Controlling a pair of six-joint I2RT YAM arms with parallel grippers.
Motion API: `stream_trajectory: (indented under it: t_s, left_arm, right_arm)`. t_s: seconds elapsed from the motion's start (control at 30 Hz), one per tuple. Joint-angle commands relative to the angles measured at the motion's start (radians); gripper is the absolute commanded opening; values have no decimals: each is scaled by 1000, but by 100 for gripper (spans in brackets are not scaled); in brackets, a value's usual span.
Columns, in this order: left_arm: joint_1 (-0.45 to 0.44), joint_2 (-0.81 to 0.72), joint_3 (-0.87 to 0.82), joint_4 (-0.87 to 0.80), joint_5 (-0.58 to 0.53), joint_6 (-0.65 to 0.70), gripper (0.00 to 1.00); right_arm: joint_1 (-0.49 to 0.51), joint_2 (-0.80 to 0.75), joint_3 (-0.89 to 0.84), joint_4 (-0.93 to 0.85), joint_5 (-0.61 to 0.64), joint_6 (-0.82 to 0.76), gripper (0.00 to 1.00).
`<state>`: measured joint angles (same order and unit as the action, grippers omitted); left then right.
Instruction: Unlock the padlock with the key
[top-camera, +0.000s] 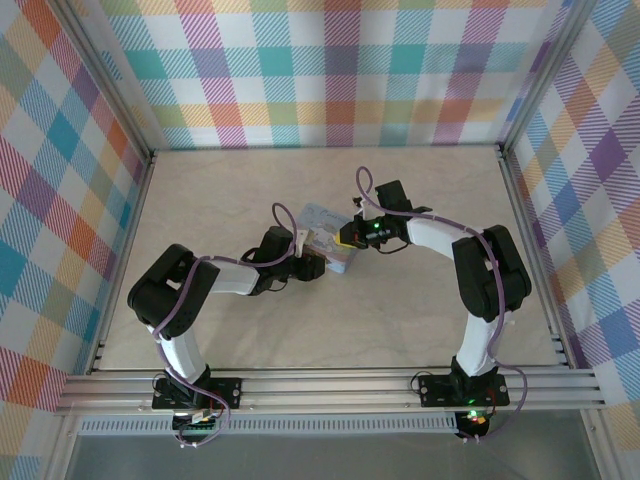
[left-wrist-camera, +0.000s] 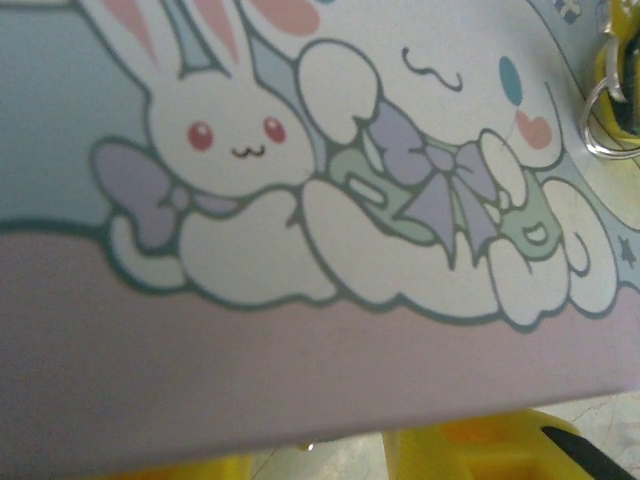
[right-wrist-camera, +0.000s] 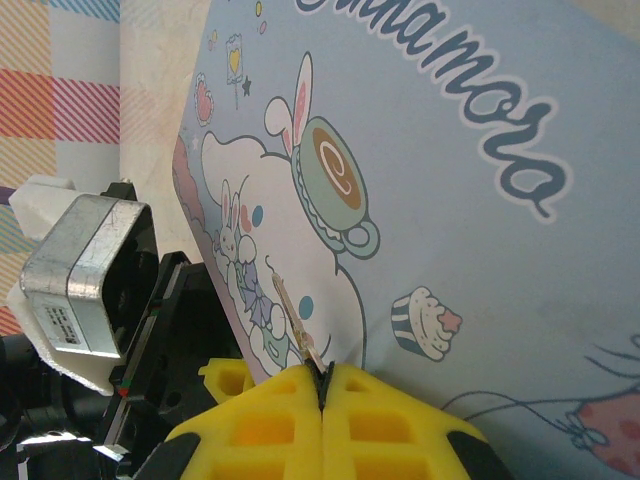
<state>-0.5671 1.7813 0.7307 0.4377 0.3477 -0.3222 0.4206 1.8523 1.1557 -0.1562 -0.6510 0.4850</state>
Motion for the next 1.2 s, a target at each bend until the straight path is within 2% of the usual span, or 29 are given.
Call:
stream_trajectory:
  t_s: [0.0, 0.23, 0.47, 0.8, 1.17]
  left_arm:
    - [-6, 18, 30, 24, -2, -12, 35]
    - [-9, 7, 36, 9, 5, -14, 26]
    - [-22, -40, 34, -15, -2, -45, 24]
    - [-37, -137, 34, -109, -3, -185, 23]
    - [-37, -163, 65, -165, 61, -322, 19]
  right_arm:
    - [9, 10, -39, -93, 48, -24, 1]
    - [9, 2, -46, -81, 50, -20, 1]
    - [10, -44, -56, -50, 64, -19, 1]
    - [10, -195, -87, -62, 143, -98, 1]
    - [16, -394, -260, -50, 165, -231, 1]
